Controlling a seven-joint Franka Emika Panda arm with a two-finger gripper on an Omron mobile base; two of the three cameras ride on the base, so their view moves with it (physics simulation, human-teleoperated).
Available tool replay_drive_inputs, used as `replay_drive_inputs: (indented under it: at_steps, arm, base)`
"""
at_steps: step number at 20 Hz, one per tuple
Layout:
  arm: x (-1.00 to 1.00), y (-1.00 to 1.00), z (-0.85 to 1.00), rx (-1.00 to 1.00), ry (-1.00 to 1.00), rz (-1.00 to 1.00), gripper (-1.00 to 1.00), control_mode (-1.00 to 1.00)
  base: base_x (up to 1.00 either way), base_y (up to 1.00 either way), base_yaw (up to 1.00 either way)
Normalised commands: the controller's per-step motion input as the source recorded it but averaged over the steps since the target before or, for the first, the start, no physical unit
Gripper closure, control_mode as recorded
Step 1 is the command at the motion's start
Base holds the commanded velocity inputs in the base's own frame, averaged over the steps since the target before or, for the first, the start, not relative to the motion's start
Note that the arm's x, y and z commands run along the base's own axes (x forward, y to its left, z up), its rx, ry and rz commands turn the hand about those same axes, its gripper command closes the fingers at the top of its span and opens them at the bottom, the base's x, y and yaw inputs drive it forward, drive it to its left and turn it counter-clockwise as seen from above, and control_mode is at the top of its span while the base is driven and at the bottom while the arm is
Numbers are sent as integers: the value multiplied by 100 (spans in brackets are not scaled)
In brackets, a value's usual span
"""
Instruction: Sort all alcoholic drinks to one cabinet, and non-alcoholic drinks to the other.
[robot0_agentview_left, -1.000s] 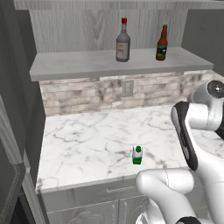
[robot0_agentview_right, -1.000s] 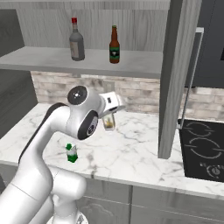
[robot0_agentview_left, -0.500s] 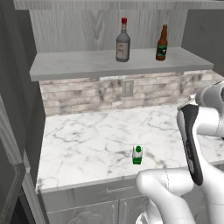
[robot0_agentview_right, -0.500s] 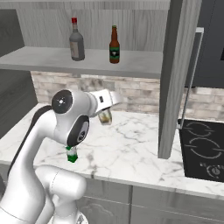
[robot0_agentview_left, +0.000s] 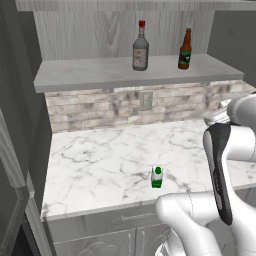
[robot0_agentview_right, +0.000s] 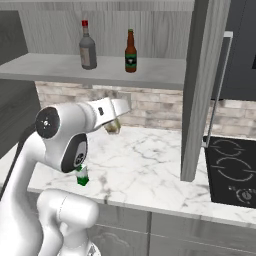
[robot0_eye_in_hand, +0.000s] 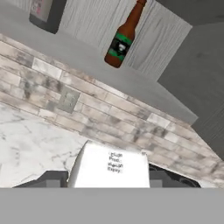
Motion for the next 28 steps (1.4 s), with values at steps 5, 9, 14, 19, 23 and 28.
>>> replay_drive_inputs:
  at_steps: [5, 9, 14, 19, 23, 28]
  arm:
    - [-28, 20, 38, 0, -13, -1, 100, -100]
    - [-25, 20, 36, 0, -11, 0, 100, -100]
    - [-20, 18, 32, 0, -6, 0, 100, -100]
    - [-15, 15, 24, 0, -2, 0, 100, -100]
    - [-7, 12, 11, 1, 0, 0, 100, -100]
    - [-5, 8, 4, 1, 0, 0, 100, -100]
  base:
    - [0, 0, 0]
    - [0, 0, 0]
    - [0, 0, 0]
    - [0, 0, 0]
    - [0, 0, 0]
    - [0, 0, 0]
